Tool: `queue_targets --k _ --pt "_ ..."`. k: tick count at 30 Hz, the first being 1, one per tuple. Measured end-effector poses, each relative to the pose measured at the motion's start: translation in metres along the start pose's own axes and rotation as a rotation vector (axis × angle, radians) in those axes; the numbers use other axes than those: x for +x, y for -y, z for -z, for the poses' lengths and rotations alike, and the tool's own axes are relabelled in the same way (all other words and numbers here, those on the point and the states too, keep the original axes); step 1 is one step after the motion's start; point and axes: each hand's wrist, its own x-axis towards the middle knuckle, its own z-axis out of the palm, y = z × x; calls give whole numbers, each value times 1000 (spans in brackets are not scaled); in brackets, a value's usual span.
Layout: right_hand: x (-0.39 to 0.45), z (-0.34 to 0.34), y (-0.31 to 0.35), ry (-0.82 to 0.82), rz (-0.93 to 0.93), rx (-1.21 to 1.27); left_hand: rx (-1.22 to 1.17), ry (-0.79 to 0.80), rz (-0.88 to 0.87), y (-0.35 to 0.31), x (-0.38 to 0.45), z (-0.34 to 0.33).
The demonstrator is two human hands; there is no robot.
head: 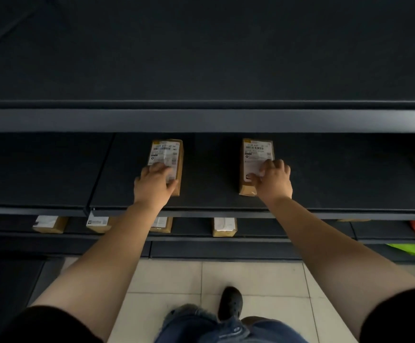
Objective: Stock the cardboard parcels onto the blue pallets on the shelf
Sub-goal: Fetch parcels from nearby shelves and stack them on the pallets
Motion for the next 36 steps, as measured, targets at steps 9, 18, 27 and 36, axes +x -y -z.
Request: queue_targets --k 9,18,27,36 --pt "17 -10 -11 150 -310 491 -504 -87 355 -9 -5 -19" --pt "9 -19 -8 208 -243 597 -576 -84 476 -23 -21 -26" --pt "-3 -37 10 286 -112 648 -720 -89 471 -36 -29 -35" --pt "-20 -38 32 329 -31 741 -1139 -237 539 -41 -55 -37"
